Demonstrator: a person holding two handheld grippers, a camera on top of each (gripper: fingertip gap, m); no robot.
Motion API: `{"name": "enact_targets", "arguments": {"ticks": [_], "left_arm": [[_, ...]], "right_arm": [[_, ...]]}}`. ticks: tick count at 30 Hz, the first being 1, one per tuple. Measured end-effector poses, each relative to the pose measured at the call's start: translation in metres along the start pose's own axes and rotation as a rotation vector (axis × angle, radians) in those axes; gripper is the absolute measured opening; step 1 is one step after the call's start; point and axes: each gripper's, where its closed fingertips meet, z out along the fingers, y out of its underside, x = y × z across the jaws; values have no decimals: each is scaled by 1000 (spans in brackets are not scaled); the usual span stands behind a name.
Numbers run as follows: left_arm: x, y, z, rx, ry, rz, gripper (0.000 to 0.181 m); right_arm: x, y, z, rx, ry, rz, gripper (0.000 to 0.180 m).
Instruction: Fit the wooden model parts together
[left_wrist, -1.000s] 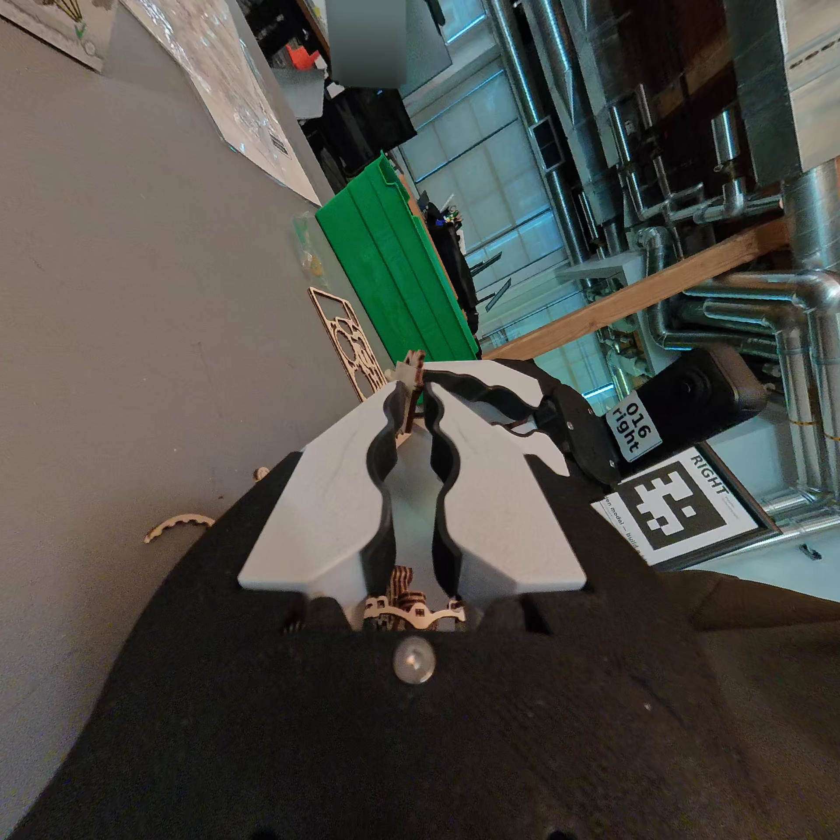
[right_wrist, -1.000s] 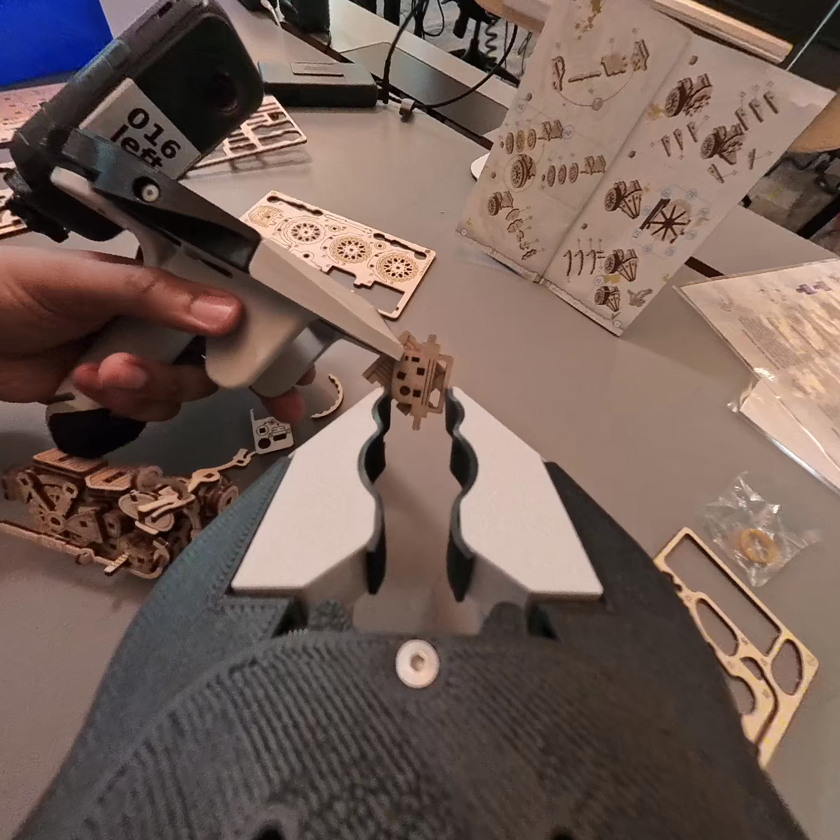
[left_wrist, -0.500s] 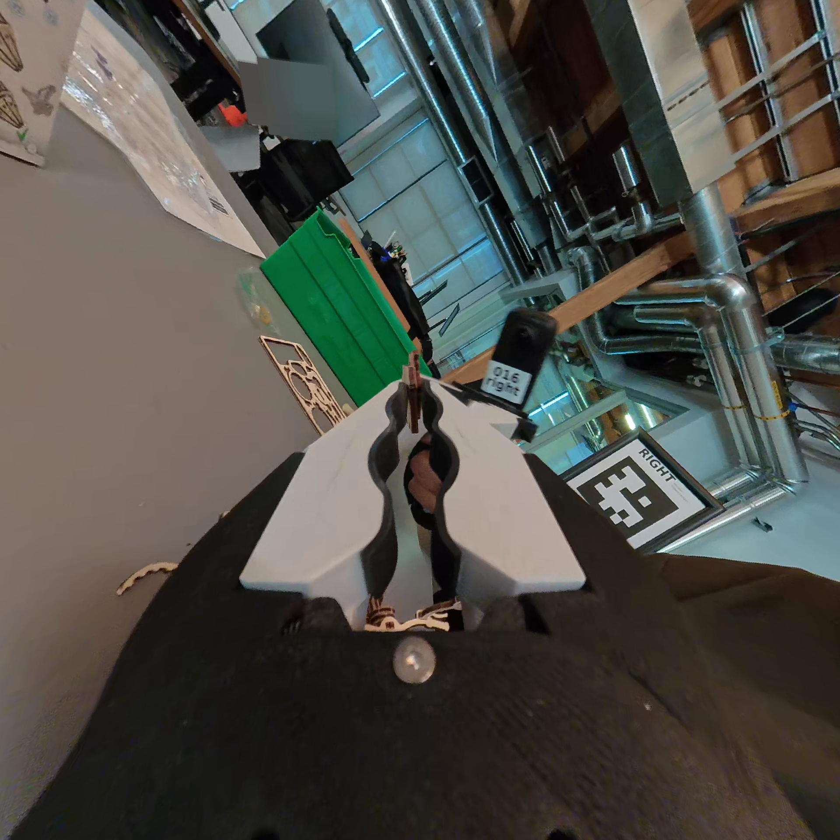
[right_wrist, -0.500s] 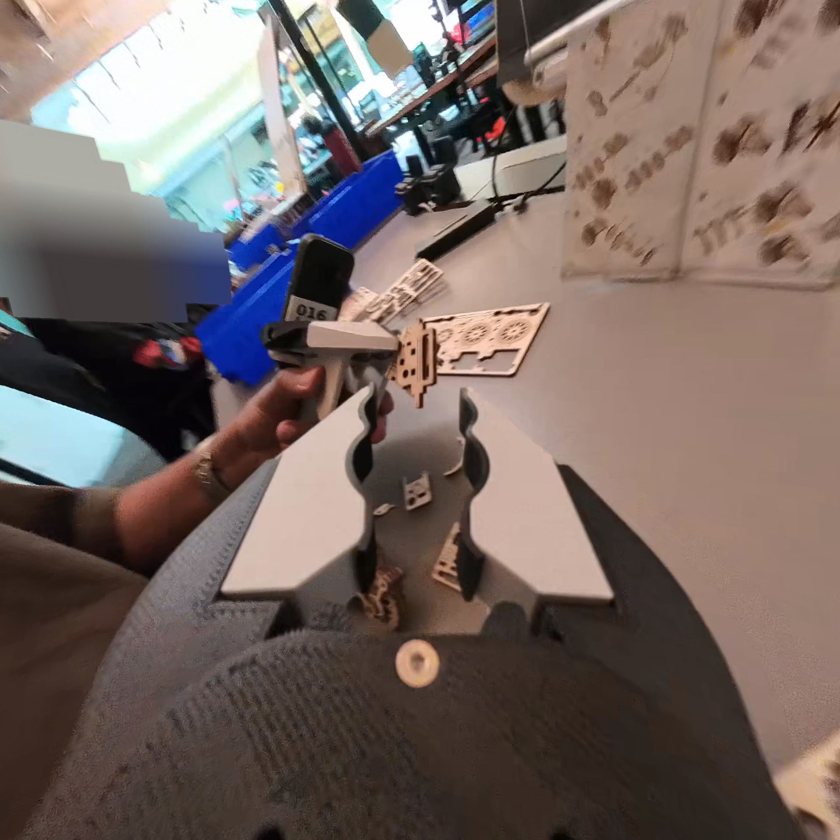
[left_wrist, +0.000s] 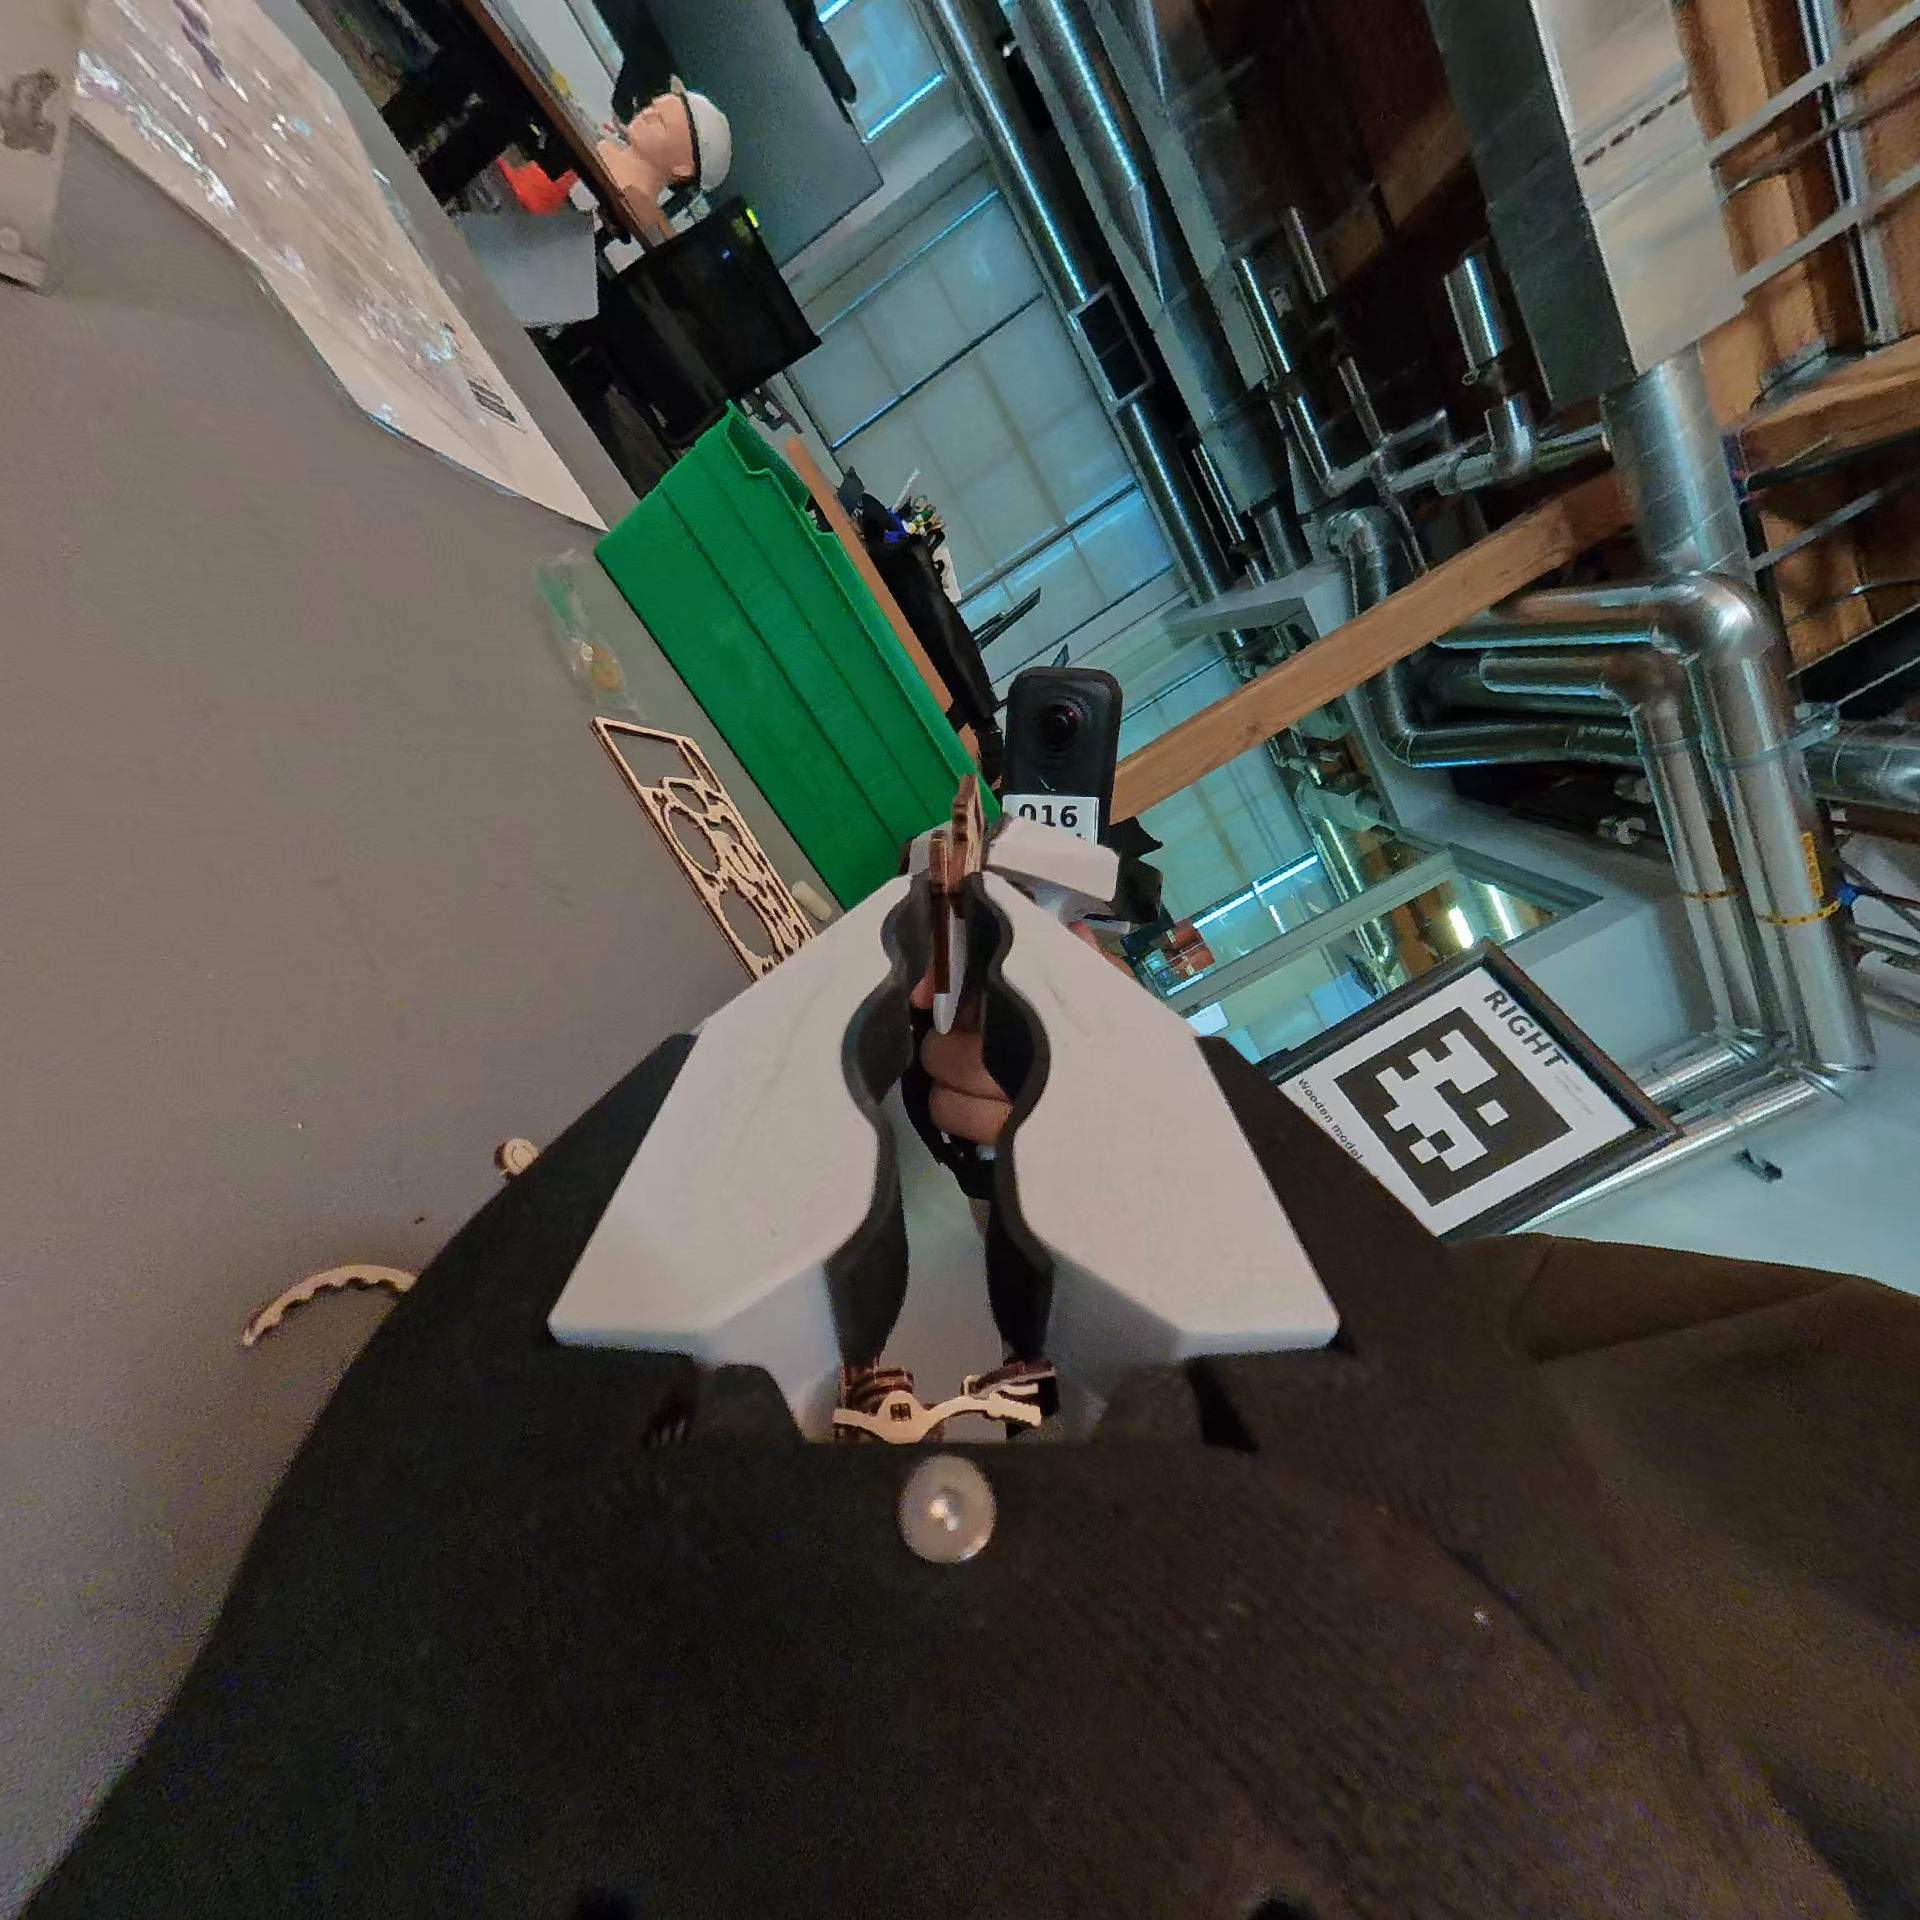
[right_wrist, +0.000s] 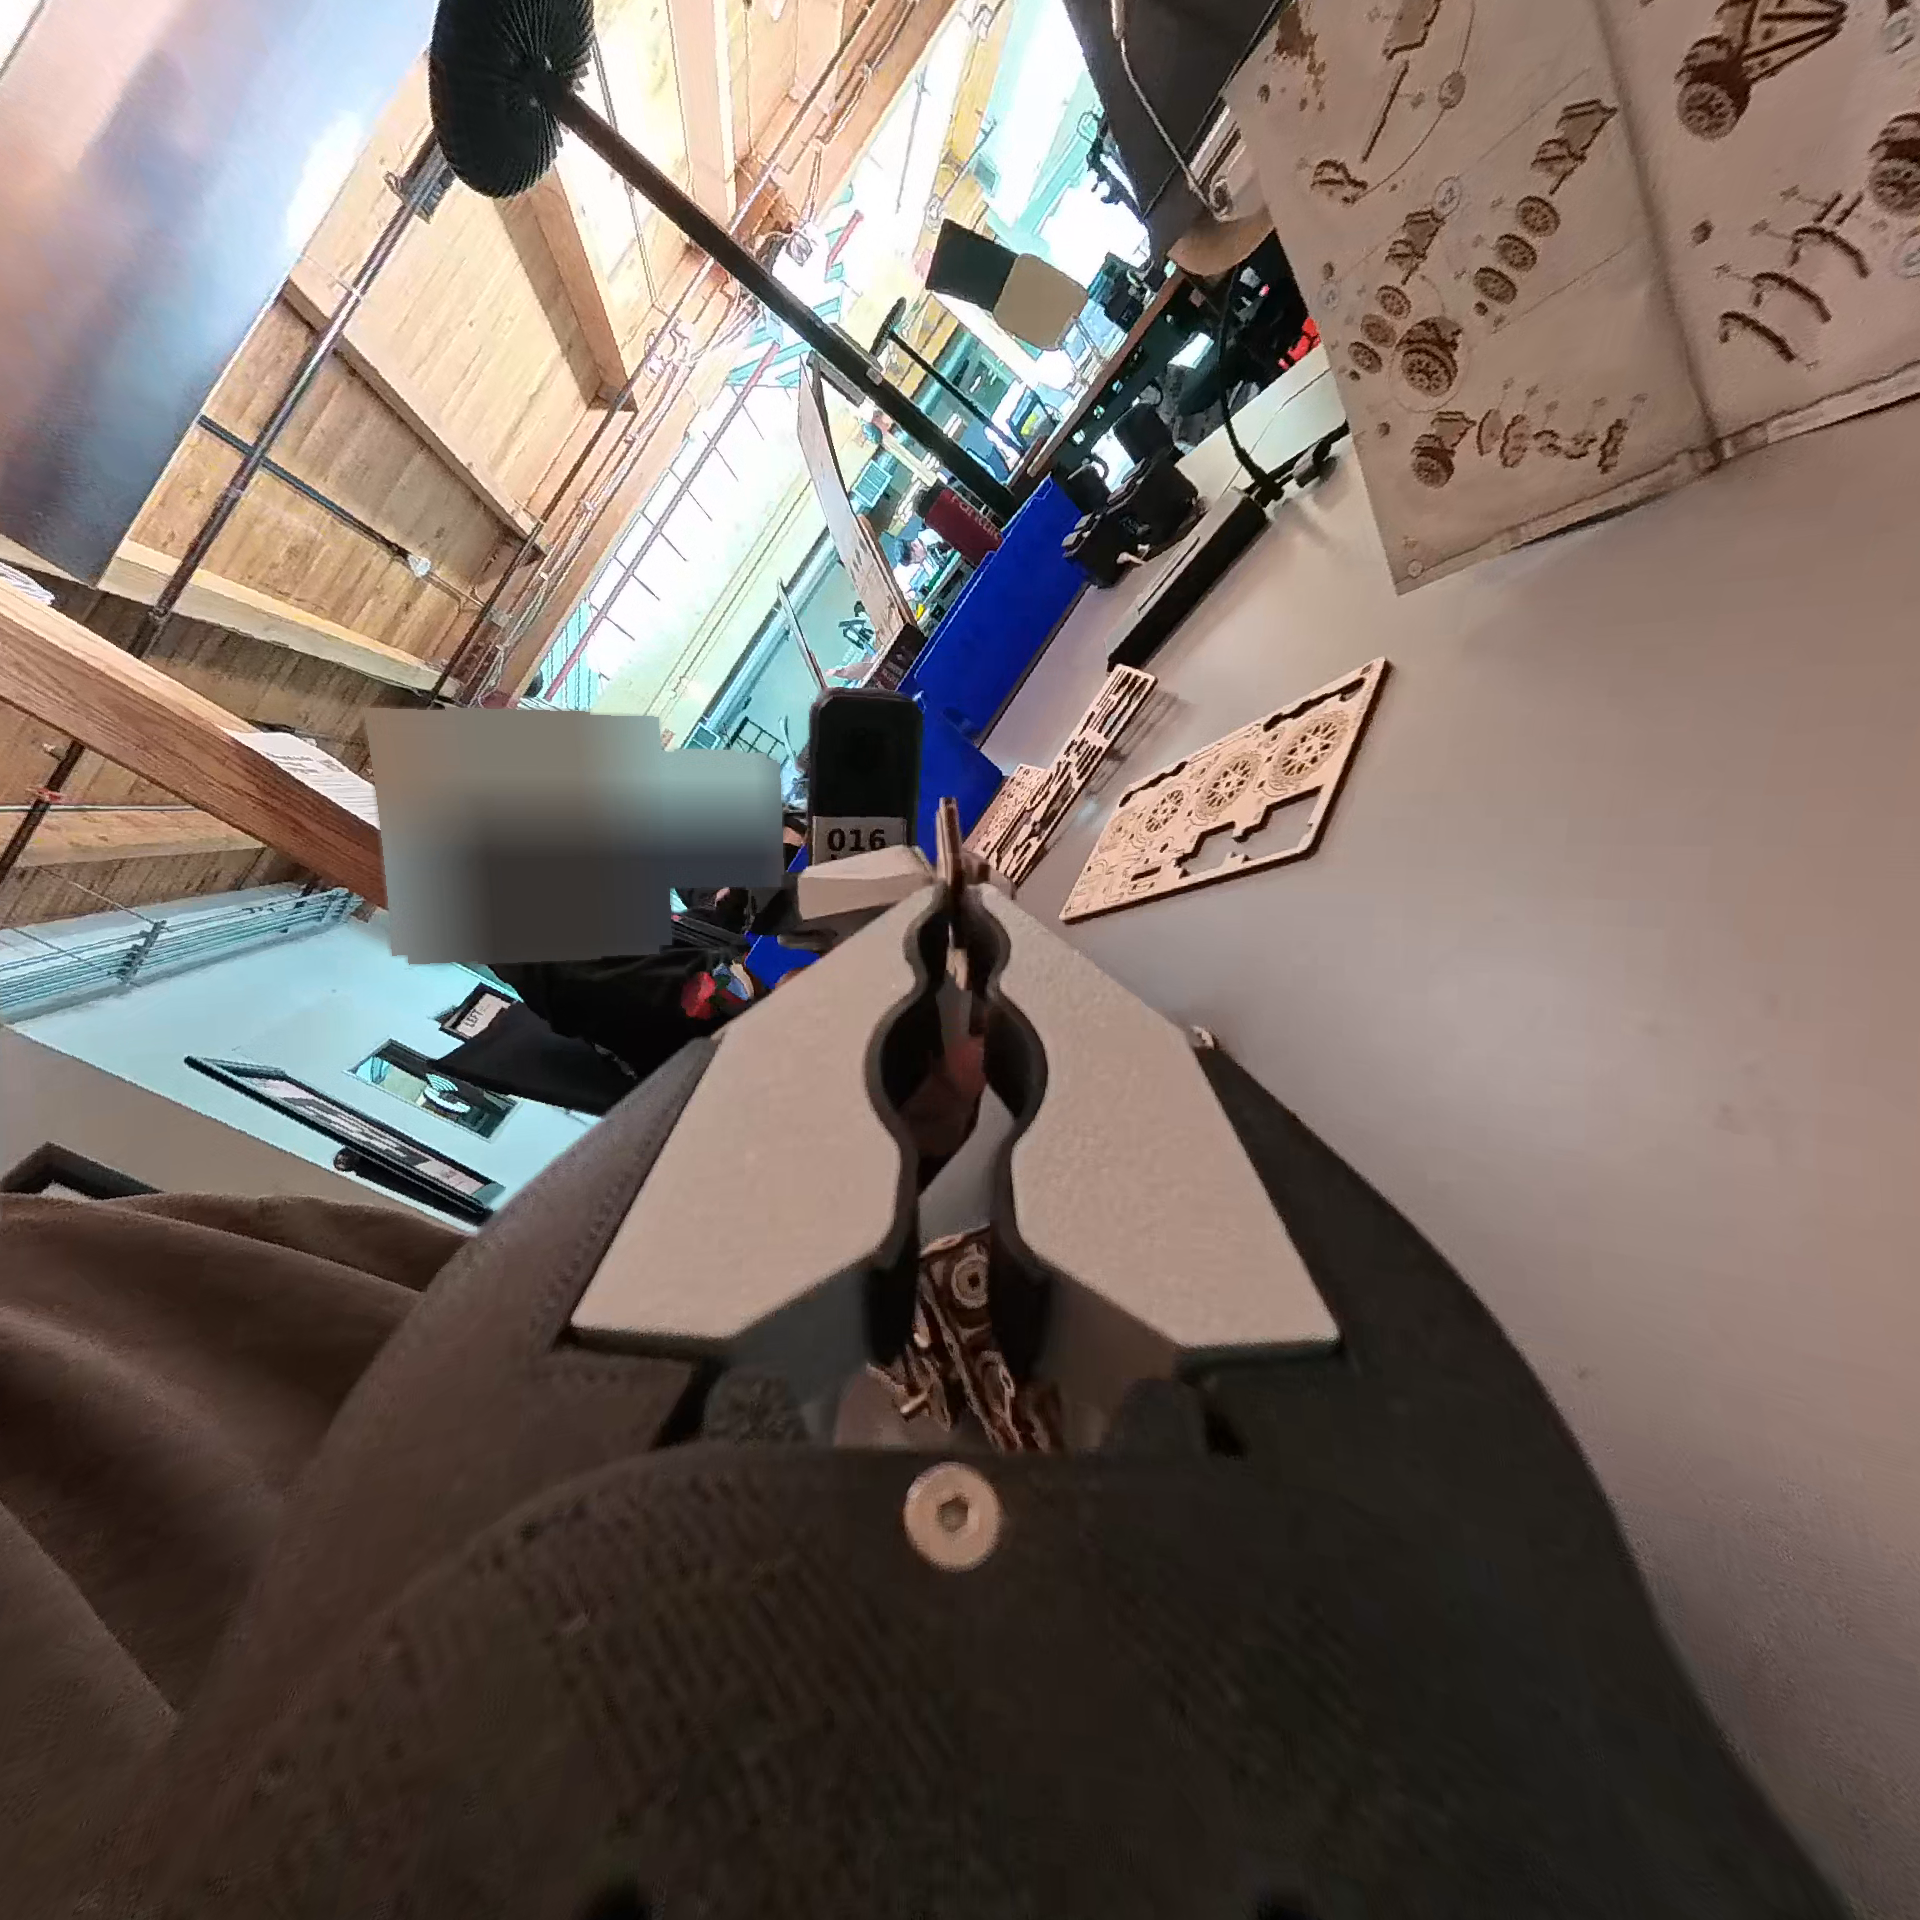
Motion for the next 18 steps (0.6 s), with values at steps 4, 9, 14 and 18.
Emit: {"name": "enact_targets", "arguments": {"ticks": [4, 9, 14, 18], "left_arm": [[-2, 5, 3, -19, 2, -33, 5], [-1, 10, 5, -46, 12, -56, 4], [-2, 10, 5, -51, 25, -95, 4], [-7, 6, 1, -31, 7, -101, 1]], "right_arm": [[0, -4, -3, 25, -10, 25, 1], [1, -7, -5, 47, -22, 59, 1], [1, -8, -5, 54, -29, 75, 1], [2, -20, -15, 111, -48, 112, 1]]}}
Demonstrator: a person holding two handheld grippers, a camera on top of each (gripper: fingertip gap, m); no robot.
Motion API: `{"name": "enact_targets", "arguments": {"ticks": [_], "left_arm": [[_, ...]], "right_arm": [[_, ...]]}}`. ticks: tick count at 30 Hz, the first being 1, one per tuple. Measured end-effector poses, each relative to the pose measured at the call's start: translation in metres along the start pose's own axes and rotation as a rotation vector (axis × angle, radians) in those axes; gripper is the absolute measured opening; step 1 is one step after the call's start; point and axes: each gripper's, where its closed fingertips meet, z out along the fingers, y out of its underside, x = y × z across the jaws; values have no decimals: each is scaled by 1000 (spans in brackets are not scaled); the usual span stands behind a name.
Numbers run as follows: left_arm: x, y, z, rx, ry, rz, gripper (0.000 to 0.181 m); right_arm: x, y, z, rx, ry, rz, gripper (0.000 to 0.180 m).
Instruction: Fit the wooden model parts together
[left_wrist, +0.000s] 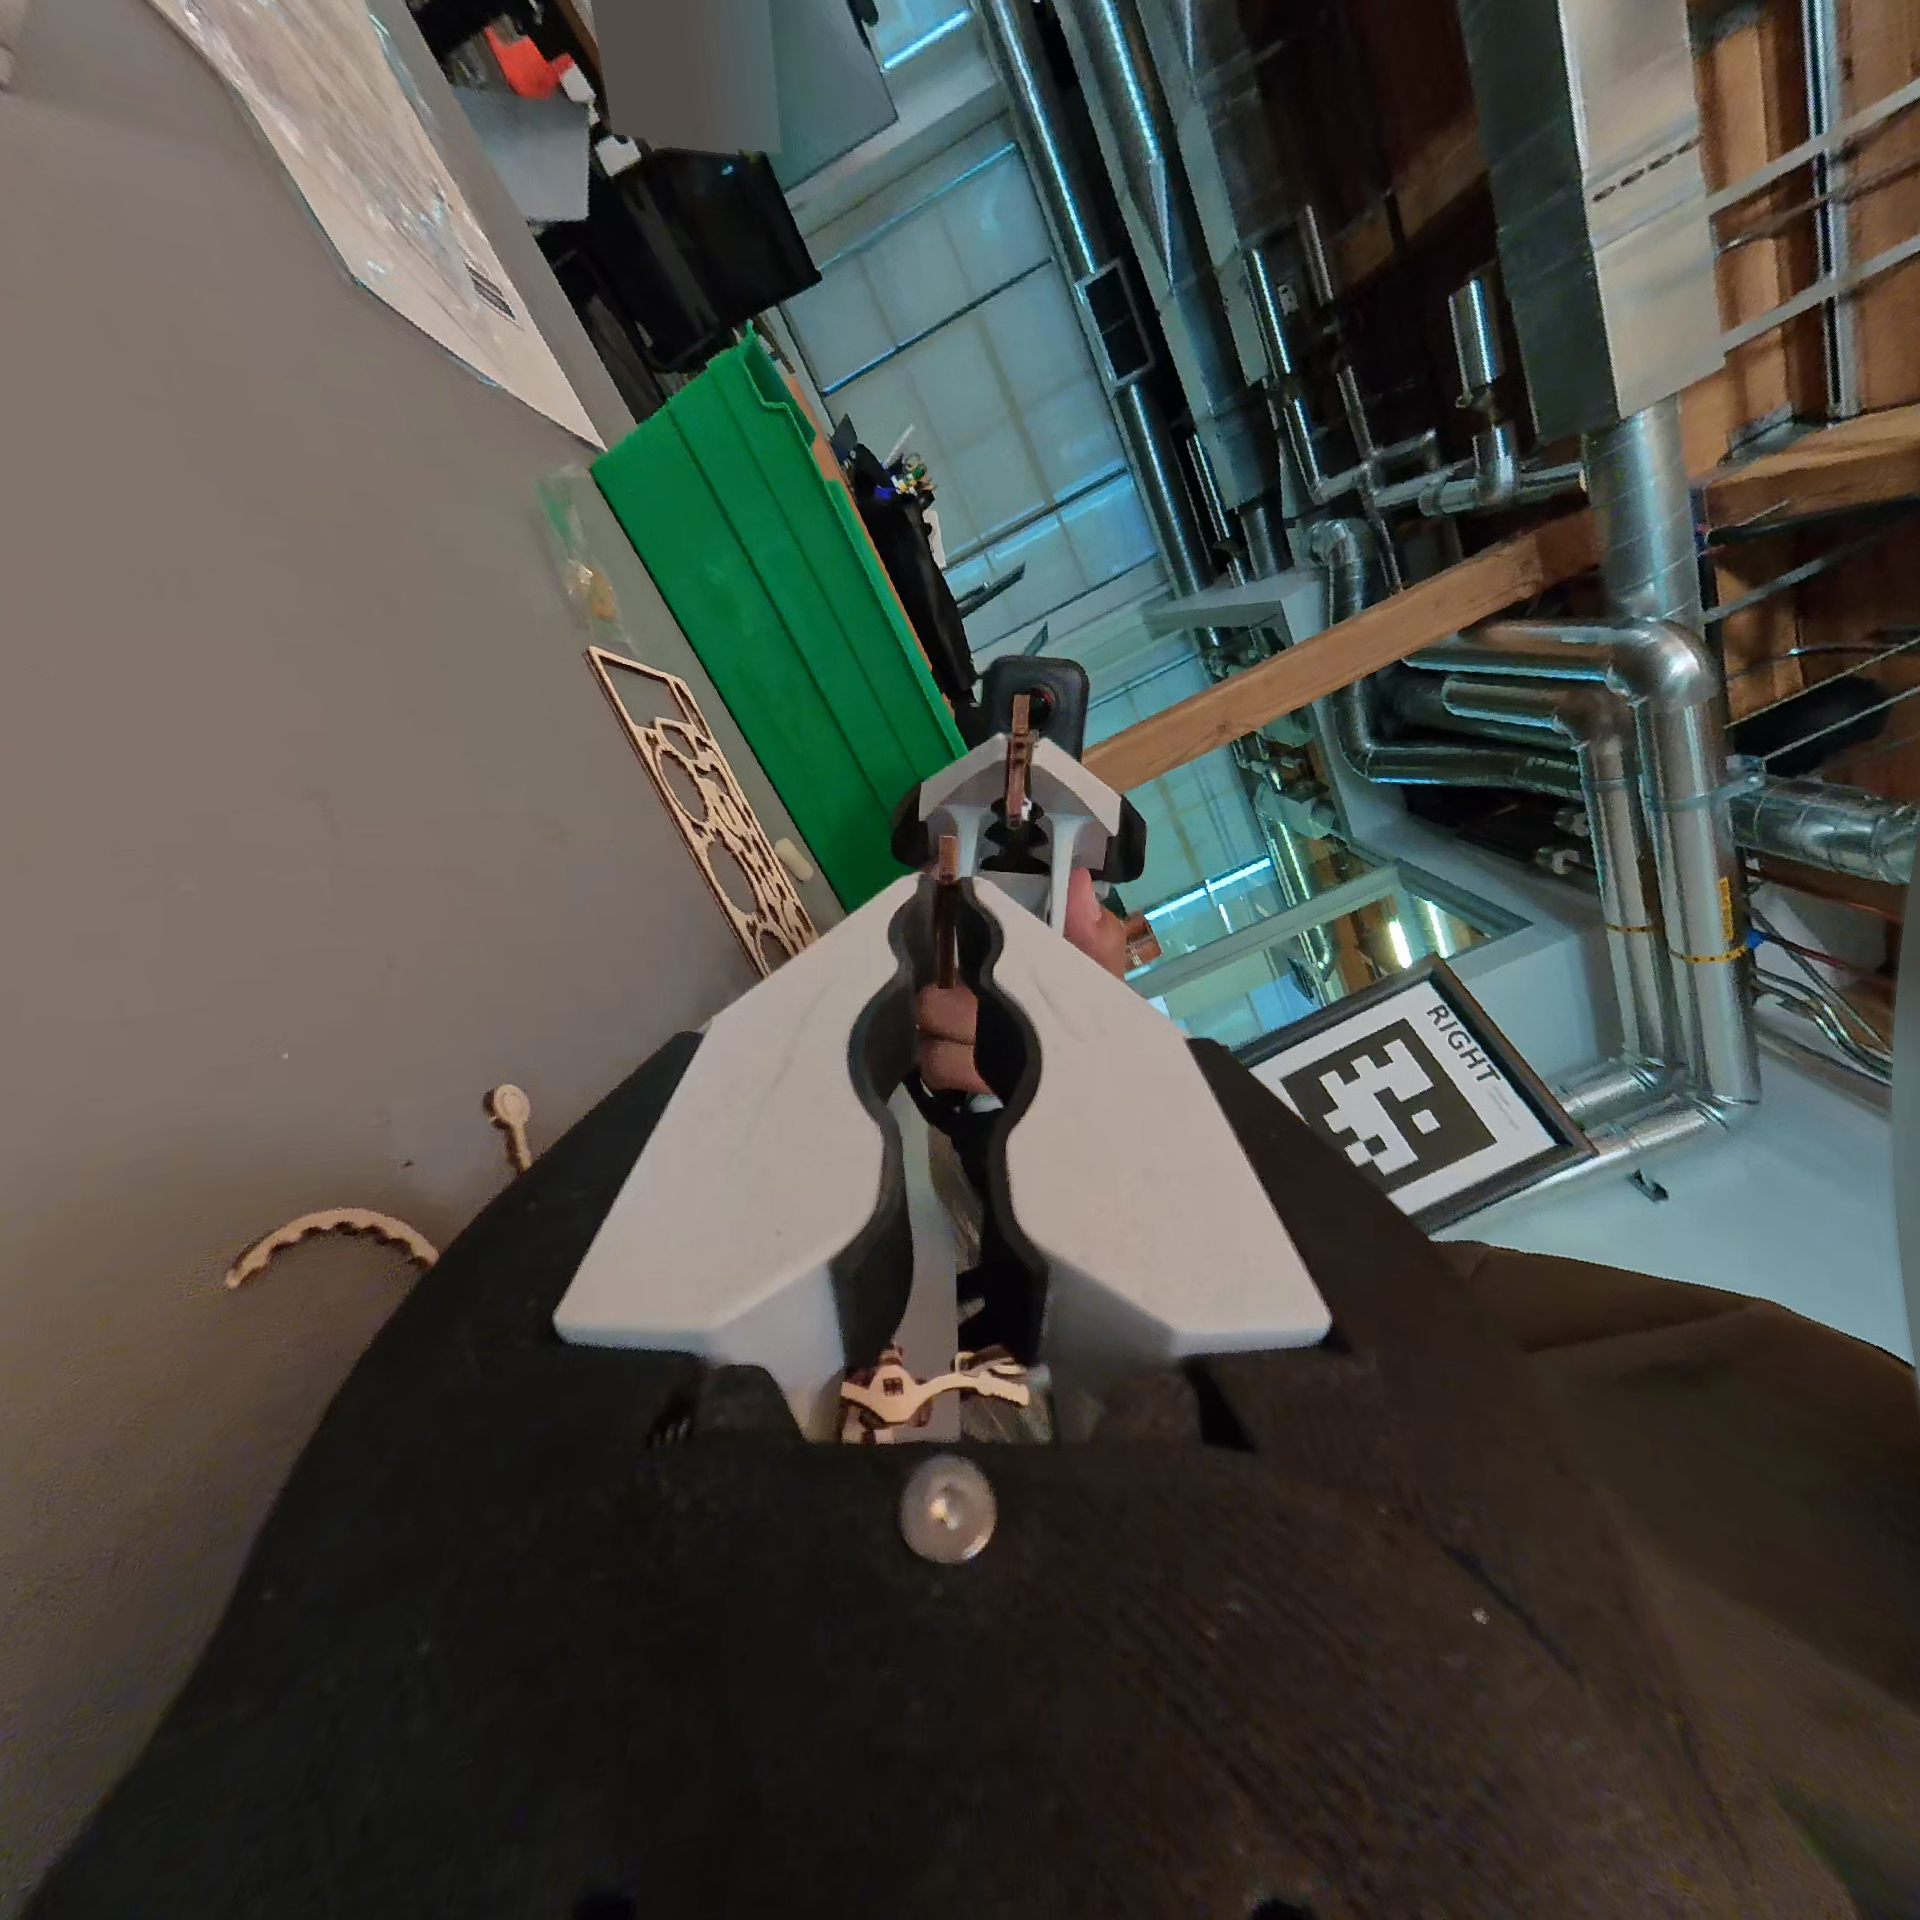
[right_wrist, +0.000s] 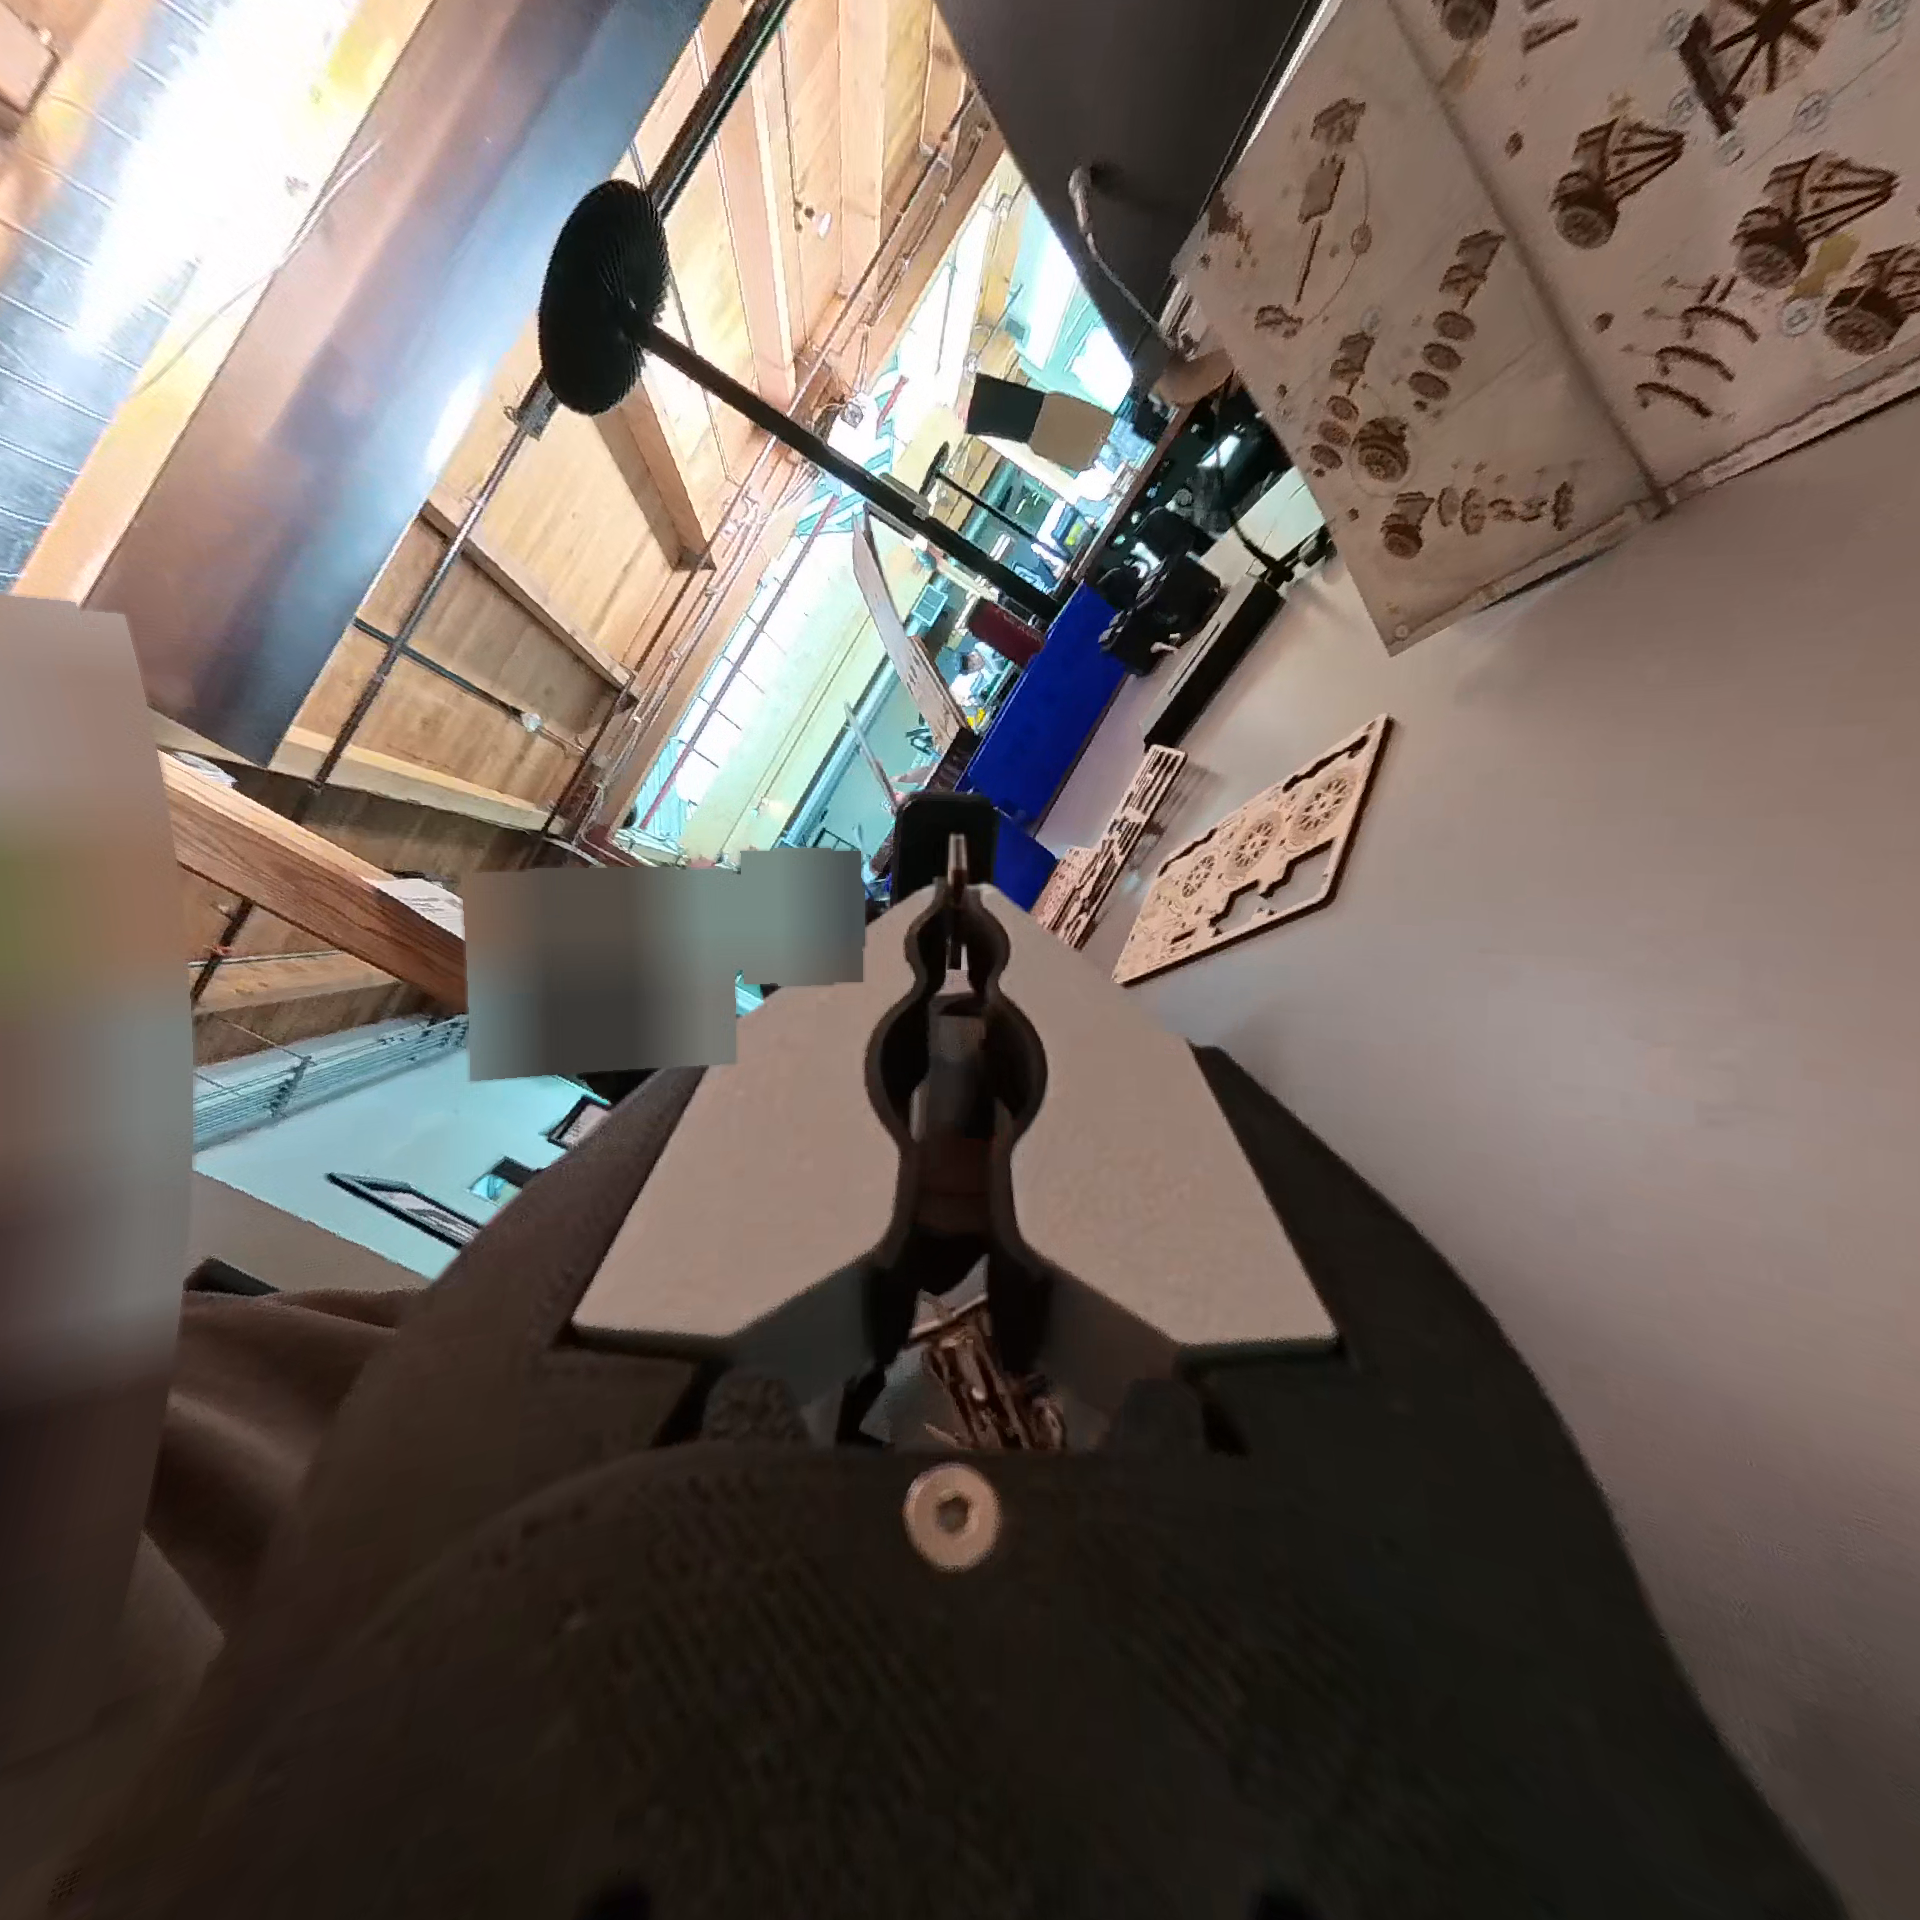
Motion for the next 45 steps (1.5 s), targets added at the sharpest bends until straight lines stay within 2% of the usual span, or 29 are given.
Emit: {"name": "enact_targets", "arguments": {"ticks": [2, 4, 8, 10, 13, 17, 21, 25, 29, 31, 33, 37, 40, 42, 45], "left_arm": [[-2, -5, -3, 21, -16, 7, 1], [-9, -15, -10, 81, -47, -1, 1], [-26, -40, -34, 203, -109, -20, 1], [-31, -47, -42, 226, -132, -12, 1], [-32, -53, -50, 245, -154, 12, 1], [-34, -55, -52, 253, -154, 6, 1], [-34, -53, -51, 246, -150, 0, 1], [-34, -53, -51, 244, -146, 1, 1], [-35, -53, -52, 247, -145, -4, 1], [-35, -52, -51, 244, -139, -9, 1], [-34, -52, -50, 241, -133, -13, 1], [-34, -51, -50, 239, -128, -13, 1], [-35, -52, -53, 242, -132, -7, 1], [-36, -54, -55, 250, -130, -11, 1], [-36, -56, -57, 258, -126, -14, 0]], "right_arm": [[3, -3, -4, -7, 41, -52, 1], [9, -5, -7, -47, 144, -203, 1], [45, -3, -23, -276, 565, -789, 2], [56, 5, -29, -401, 719, -1028, 2], [63, 22, -30, -537, 846, -1311, 1], [80, 46, -34, -762, 952, -1495, 2], [89, 65, -38, -870, 934, -1460, 6], [82, 71, -44, -848, 877, -1295, 18], [73, 53, -50, -697, 886, -1013, 27], [74, 54, -48, -640, 887, -791, 32], [77, 59, -42, -610, 877, -652, 38], [97, 48, -51, -616, 1038, -708, 40], [101, 54, -45, -619, 1006, -636, 44], [106, 59, -44, -641, 1002, -581, 55], [111, 54, -48, -653, 1066, -645, 42]]}}
